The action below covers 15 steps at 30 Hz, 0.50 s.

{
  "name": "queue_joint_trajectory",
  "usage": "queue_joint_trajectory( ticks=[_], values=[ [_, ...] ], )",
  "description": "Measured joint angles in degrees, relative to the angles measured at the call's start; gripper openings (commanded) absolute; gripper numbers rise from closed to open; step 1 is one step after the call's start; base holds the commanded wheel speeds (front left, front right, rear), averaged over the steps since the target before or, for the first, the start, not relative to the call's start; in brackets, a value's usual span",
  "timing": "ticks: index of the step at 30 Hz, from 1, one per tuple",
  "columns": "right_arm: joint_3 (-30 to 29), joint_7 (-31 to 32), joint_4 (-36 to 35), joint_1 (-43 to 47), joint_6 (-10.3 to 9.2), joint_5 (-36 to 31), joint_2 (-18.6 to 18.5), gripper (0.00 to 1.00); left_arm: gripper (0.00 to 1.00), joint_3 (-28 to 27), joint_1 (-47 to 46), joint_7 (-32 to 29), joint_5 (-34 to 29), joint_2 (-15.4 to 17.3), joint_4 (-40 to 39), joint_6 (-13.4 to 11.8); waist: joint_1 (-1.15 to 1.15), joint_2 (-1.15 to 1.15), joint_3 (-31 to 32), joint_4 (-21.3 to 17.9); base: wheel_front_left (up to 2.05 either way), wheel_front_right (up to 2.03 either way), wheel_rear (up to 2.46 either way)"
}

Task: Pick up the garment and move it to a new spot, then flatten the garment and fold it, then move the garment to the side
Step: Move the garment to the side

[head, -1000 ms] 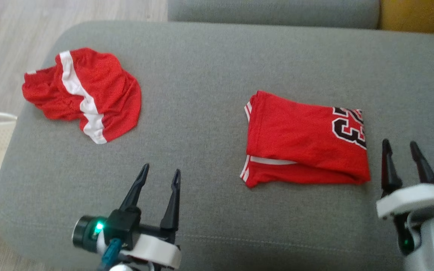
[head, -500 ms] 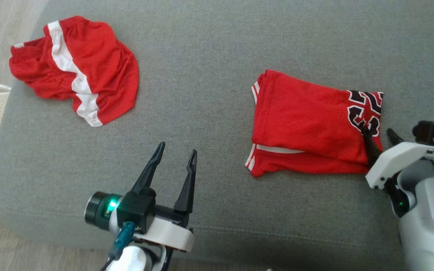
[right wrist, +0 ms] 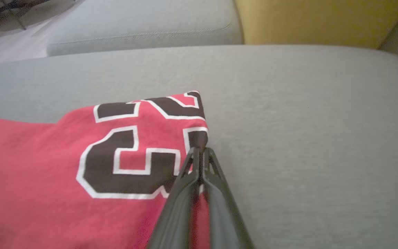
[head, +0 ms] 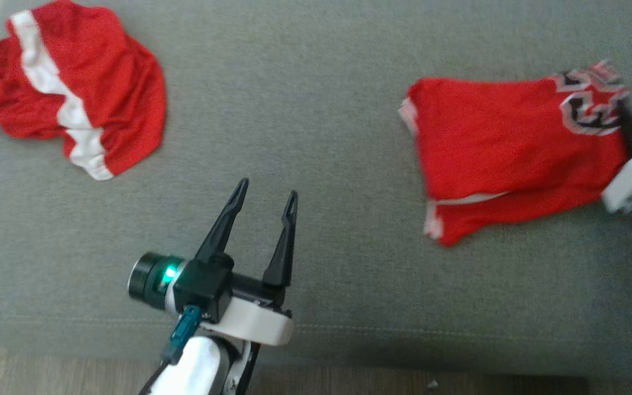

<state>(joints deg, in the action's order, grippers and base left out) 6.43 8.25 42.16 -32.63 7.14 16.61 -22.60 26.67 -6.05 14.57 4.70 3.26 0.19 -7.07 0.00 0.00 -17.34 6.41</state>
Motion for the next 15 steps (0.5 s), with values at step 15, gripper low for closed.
queue_joint_trajectory(
  ticks=[15],
  values=[
    [-7.15, 0.31, -7.55, -8.25, 0.0, -1.25, -13.02, 0.0, 1.0, 4.67, -9.34, 0.13, -4.59, -0.07, -7.42, 0.58, 0.01, 0.0, -10.43, -6.6, 0.0, 0.0, 0.0]
  ],
)
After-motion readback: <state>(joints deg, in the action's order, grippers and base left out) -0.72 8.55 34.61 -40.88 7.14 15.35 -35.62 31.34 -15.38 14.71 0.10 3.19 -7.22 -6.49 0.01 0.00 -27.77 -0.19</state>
